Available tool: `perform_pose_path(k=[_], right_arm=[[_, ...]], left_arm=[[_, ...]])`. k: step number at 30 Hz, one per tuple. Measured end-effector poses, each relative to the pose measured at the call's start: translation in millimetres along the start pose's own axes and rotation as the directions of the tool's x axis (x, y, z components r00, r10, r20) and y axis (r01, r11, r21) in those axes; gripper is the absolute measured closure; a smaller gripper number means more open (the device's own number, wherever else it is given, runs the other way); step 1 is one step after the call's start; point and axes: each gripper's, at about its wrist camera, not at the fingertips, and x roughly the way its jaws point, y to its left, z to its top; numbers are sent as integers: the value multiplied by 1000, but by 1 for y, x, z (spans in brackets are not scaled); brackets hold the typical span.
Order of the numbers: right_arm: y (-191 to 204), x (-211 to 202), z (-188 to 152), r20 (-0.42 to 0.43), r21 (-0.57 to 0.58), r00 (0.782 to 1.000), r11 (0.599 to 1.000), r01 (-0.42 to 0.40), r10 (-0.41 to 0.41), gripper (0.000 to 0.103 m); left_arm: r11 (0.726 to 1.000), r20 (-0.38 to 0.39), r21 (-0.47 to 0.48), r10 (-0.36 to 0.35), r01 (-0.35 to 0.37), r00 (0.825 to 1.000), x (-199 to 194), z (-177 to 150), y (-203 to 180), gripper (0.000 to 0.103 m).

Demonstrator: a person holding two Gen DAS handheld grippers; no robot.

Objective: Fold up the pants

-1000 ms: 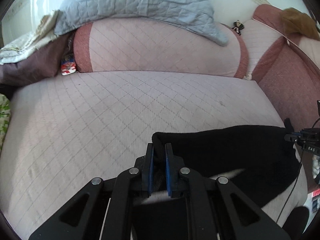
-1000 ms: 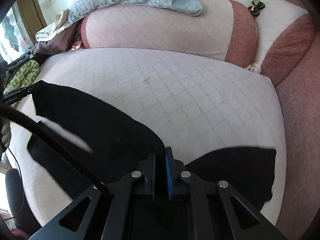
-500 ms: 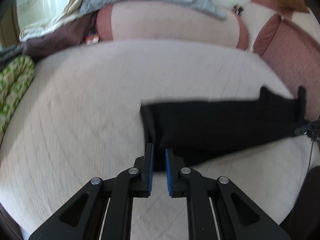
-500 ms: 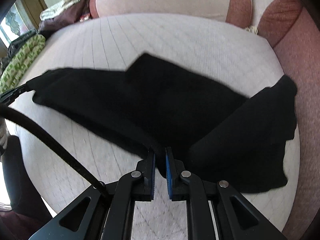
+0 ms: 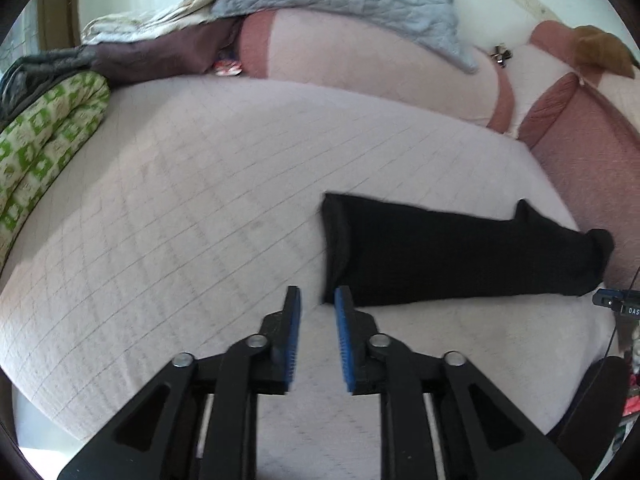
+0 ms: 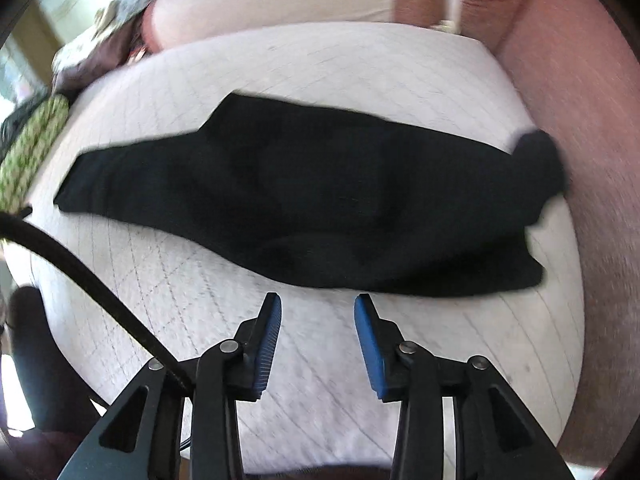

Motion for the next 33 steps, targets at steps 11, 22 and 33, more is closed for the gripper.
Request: perform_pose_path(k=[11,22,33], right_arm=[[-119,-54,11,276,463,961,881,-101,-34,38],[-115,1,57,140,476,990,878,-50,-20,94],[-159,-13,11,248,521,968,848,-97,-41,97]], left_arm=[[991,-85,120,-56,66,995,68,11,-93,73],[985,-118,171,10,10,993,101,6,-111,72],[980,-90,199,31,-12,996,101,-1,-119,65]])
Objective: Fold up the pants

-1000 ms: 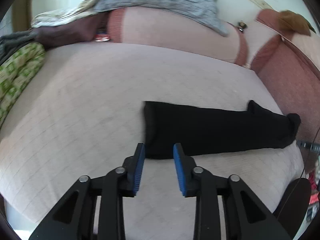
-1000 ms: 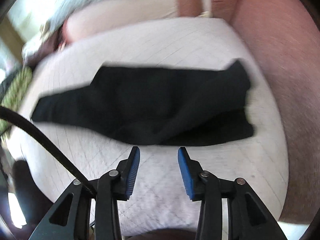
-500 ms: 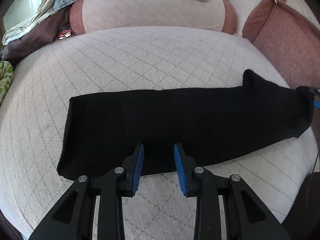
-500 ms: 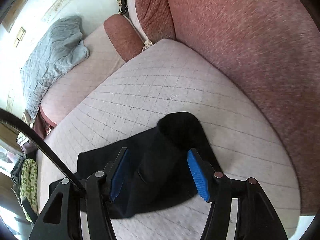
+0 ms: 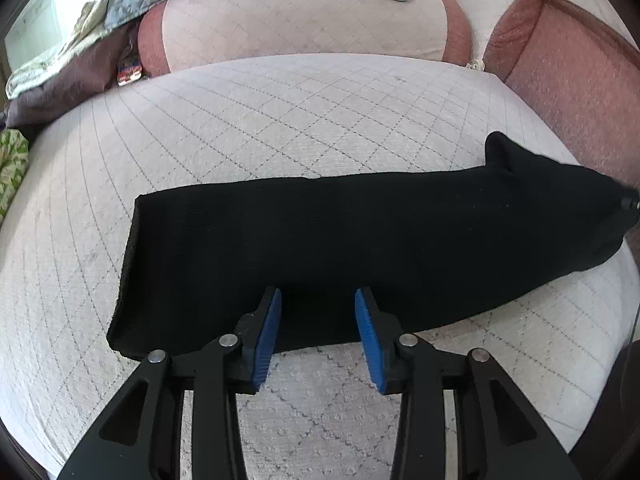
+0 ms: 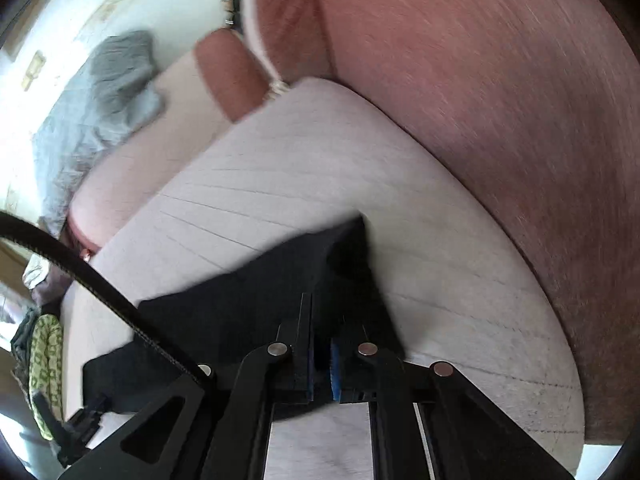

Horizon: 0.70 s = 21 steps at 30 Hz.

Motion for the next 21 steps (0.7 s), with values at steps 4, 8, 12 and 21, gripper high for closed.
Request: perform_pose_path(k=[4,8,12,21], right_arm=[[-31,20,-20,-34,74,999,997,-30,33,95],[-47,9,-18,14,107,999,993,45,-47,73],[-37,-11,-19,69,32,976,978,207,-209,68],[5,1,1,-64,44,953,955,-293,295,67]], left_arm=[[999,11,33,33,-34,999,1,-2,-6,63],[999,10,22,33,-33,999,2,-2,-6,62],[998,15,33,49,-50,999,1,-4,-8,61],[997,16,33,68,-69,998,2,-3,-11,59]])
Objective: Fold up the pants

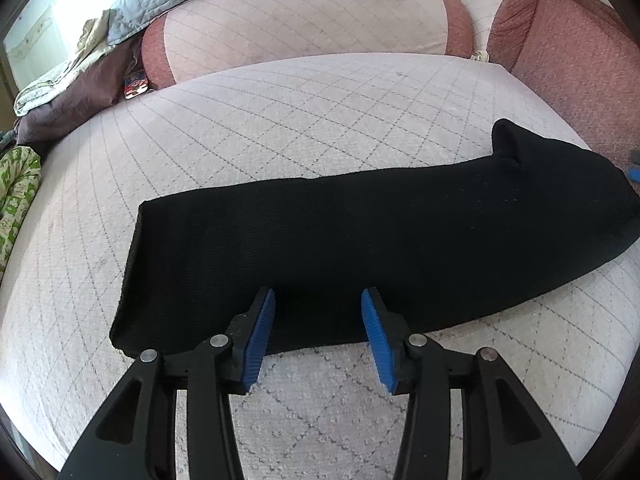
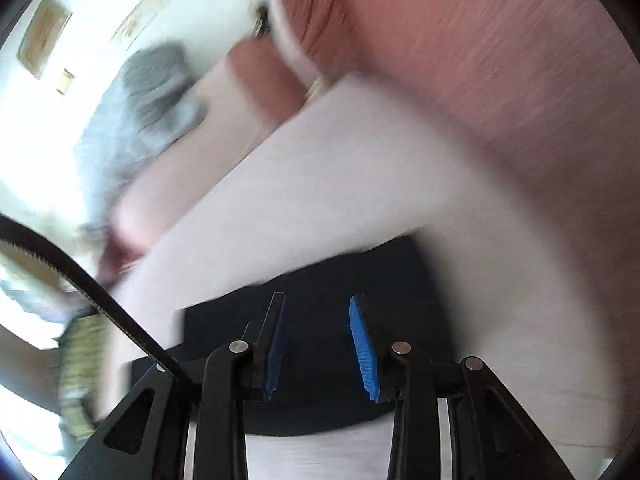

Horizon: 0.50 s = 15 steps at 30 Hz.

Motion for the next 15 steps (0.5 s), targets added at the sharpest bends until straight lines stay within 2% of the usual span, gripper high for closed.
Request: perform_pose_path(k=[1,2,4,5,7,8,9,10,11,12,15], right_arm=[[-4,15,3,-40,14,999,1000,-13,14,67],[-6,26,5,-58,16,998,1000,9,-8,67],[-21,40,13,-51,20,993,994,103,-102,72],[-28,39,18,-27,29,993,993,117,-116,84],[-45,36,29,2,104,992,986,126,-127,99],[-49,34,34,15,131,990,982,135,-138,100],[-47,31,37,39,135,982,975,179,-186,98],[-39,25,39,70,107,955,954,279,-287,86],[-28,19,39,96,61,932,937,344,-349,77],[-18,13,37,110,27,927,933,358,-358,73],[7,4,33,123,-22,934,940,342,-337,70]], left_arm=[[1000,1,0,1,-1,1000,0,0,0,58],[1000,2,-1,0,0,1000,0,0,1,58],[1000,4,-3,-10,10,1000,0,-1,3,58],[1000,6,-5,-16,16,1000,0,-1,4,57],[1000,11,-2,-21,21,1000,0,-2,5,57],[1000,14,0,-24,24,1000,0,-2,5,57],[1000,15,0,-27,27,1000,0,-2,5,57],[999,15,-3,-32,32,999,-1,-2,6,57],[999,13,-10,-44,44,999,-3,-1,8,57],[998,12,-20,-53,54,999,-5,-1,10,57],[995,13,-63,-76,76,997,-12,-7,27,57]])
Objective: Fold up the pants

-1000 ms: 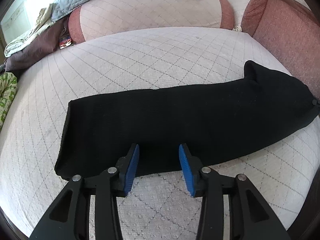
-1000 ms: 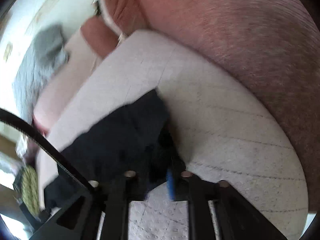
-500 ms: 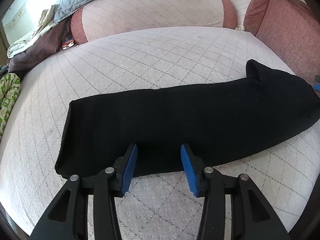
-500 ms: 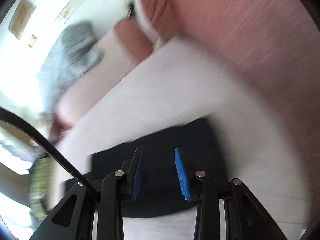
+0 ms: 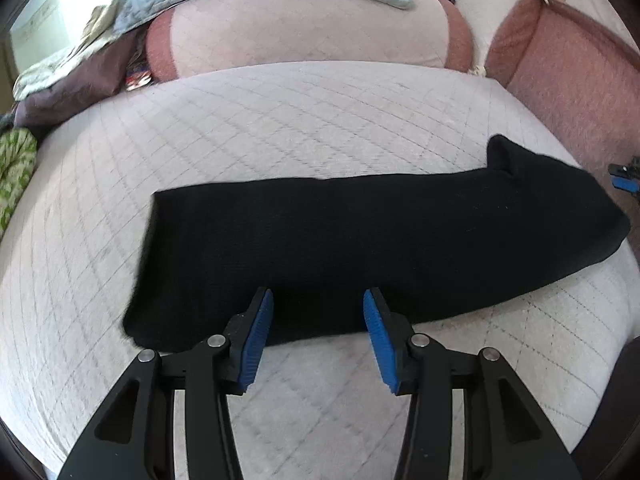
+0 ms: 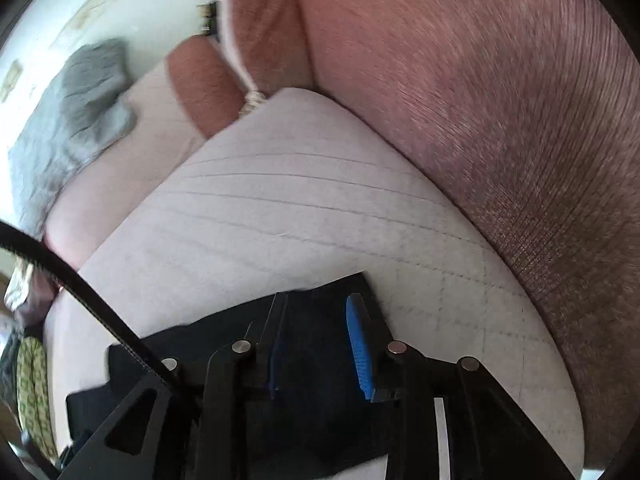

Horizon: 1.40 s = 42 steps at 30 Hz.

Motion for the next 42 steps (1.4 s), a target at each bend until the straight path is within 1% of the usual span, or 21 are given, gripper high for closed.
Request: perform_pose_path(k=[2,4,6,8,10,12,15,17,21,23,27,29,32,34,36,37,38,39,40,41,42], right_arm=[[13,-15,-6,10,-35,1000,999,-29,29,61],[33,-27,-15,10,-92,998,994,-55,56,56],[55,-32,-29,-5,-152,997,985,-78,78,54],[81,-32,-42,-33,-216,995,971,-102,97,53],[109,-29,-60,-69,-271,991,954,-132,117,53],[133,-22,-77,-108,-311,984,936,-166,139,53],[172,-11,-105,-175,-365,971,905,-217,162,52],[199,-4,-122,-217,-401,962,883,-243,166,52],[256,14,-151,-300,-459,940,839,-291,162,51],[283,22,-165,-345,-477,924,817,-323,164,51],[333,38,-184,-417,-499,895,782,-373,161,51],[358,46,-192,-455,-499,876,768,-401,162,51],[396,62,-201,-512,-485,844,758,-435,157,51],[418,69,-207,-534,-493,834,749,-442,141,51],[442,78,-212,-558,-506,821,734,-452,121,50],[457,84,-216,-577,-519,811,722,-458,100,50],[466,88,-219,-588,-525,804,715,-461,87,51],[477,92,-223,-600,-534,797,707,-463,68,51],[488,97,-227,-605,-553,795,697,-456,41,51],[498,101,-232,-604,-574,797,687,-445,12,51],[507,104,-237,-598,-601,801,675,-429,-23,51]], left_arm=[[997,-1,-65,-42,41,999,-7,-5,19,57],[988,0,-142,-67,67,998,-11,-9,41,57],[973,-1,-221,-73,71,997,-13,-14,64,56],[953,-7,-296,-75,69,997,-13,-21,87,56],[923,5,-371,-108,102,994,-14,-27,109,56],[903,13,-420,-92,89,996,-16,-31,125,56],[865,49,-483,-130,137,990,-17,-37,145,56],[850,77,-497,-157,174,985,-18,-41,150,56],[862,109,-472,-153,187,982,-18,-49,146,54],[859,124,-468,-168,207,978,-18,-50,143,42],[852,152,-466,-190,240,970,-15,-49,141,32],[842,167,-473,-205,260,965,-11,-44,142,27],[815,196,-493,-237,305,952,-8,-42,145,25],[786,218,-515,-264,340,940,-6,-44,151,25],[776,226,-522,-273,353,935,-5,-44,153,25],[780,225,-517,-273,352,935,-5,-43,153,26],[782,225,-512,-278,356,934,-5,-43,152,33],[775,225,-511,-295,371,928,-4,-44,152,39],[760,225,-517,-323,393,919,-1,-43,153,55],[739,221,-529,-353,416,909,4,-44,155,65],[716,220,-553,-366,425,904,9,-45,158,68]])
